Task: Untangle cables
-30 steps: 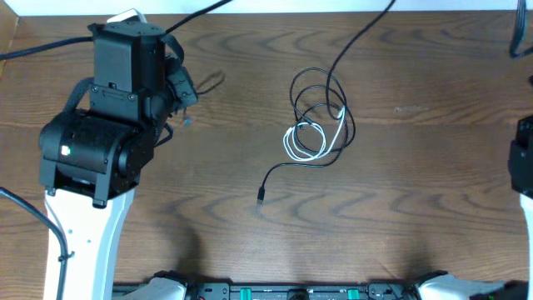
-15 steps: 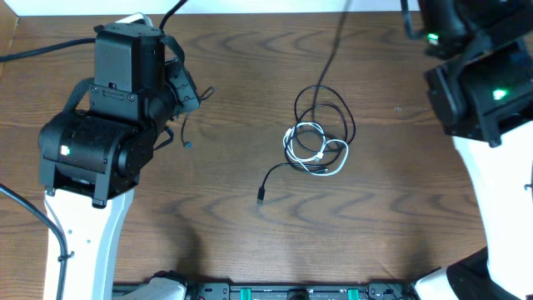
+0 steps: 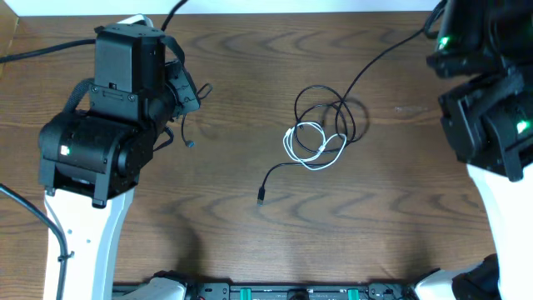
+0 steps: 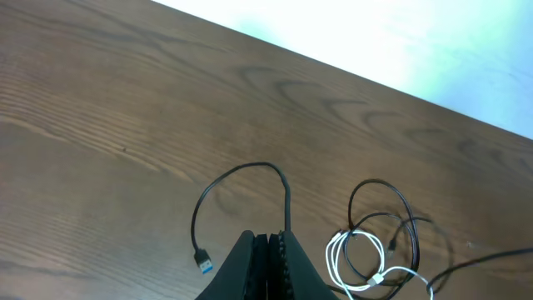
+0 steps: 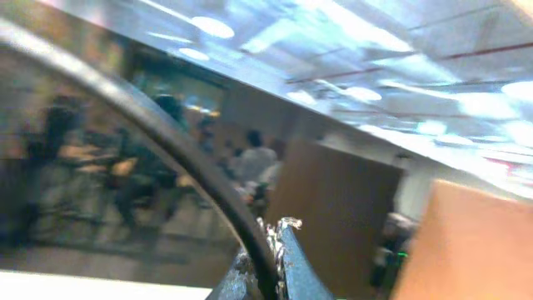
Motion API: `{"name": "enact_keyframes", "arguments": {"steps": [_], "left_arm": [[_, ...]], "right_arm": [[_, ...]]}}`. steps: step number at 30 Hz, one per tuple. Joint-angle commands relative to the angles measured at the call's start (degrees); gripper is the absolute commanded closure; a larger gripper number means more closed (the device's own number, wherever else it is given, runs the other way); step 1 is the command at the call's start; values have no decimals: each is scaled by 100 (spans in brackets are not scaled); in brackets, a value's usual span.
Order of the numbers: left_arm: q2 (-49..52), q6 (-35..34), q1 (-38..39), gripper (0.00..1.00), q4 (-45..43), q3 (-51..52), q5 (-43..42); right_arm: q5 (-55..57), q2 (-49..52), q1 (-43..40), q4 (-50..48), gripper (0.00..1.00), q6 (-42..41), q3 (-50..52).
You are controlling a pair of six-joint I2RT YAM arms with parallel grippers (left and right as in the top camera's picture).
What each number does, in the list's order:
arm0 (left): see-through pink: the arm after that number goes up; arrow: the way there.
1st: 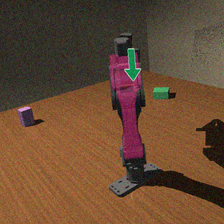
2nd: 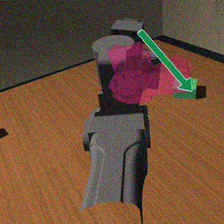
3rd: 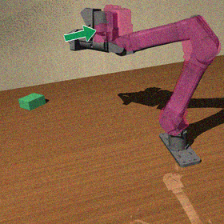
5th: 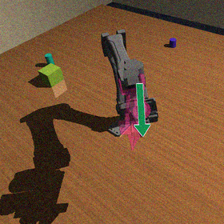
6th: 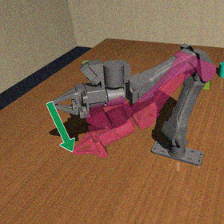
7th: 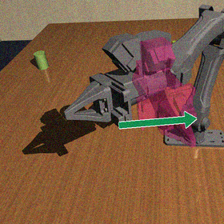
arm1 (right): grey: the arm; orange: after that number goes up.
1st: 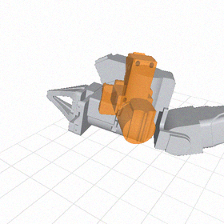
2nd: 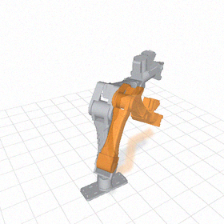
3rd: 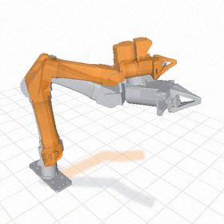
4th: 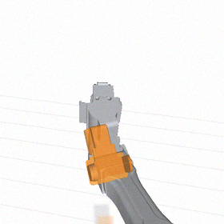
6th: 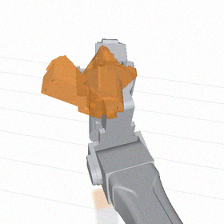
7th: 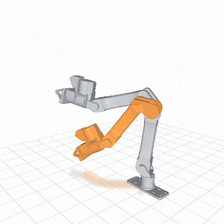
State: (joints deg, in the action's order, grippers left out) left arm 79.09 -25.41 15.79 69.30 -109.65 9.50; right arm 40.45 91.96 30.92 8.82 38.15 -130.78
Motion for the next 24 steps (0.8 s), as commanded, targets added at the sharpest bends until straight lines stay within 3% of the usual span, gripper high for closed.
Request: {"name": "enact_keyframes", "arguments": {"steps": [1, 3, 6, 15, 17, 18, 20, 21, 22, 24], "left_arm": [[-9, 98, -31, 92, 28, -46, 76], [-9, 44, -39, 92, 24, -46, 730], [0, -33, -238, 92, 11, -46, 1102], [472, -341, -1718, 91, 131, -31, 761], [634, -343, -1965, 83, 164, -31, 767], [726, -372, -2105, 74, 181, -31, 767], [887, -562, -2380, 38, 275, -31, 765], [962, -660, -2509, 30, 348, -31, 763], [1047, -780, -2669, 24, 437, -31, 745], [1187, -879, -2940, 11, 601, -31, 490]], "right_arm": [[-855, -101, 260, 470, 99, -964, -133], [-2024, -20, 273, 1311, 99, -1974, -133], [-2857, 160, 256, 1646, 99, -2793, -133], [-4966, 944, 367, 2684, 99, -2962, -133], [-4966, 1202, 433, 2850, 99, -3158, -131], [-4983, 1351, 463, 2900, 99, -3373, -131], [-4990, 1563, 481, 2983, 99, -3595, -131], [-5005, 1663, 481, 3051, 95, -3644, -131], [-5007, 1729, 481, 3119, 86, -3641, -131], [-4979, 1834, 481, 3311, 54, -3630, -131]]}}
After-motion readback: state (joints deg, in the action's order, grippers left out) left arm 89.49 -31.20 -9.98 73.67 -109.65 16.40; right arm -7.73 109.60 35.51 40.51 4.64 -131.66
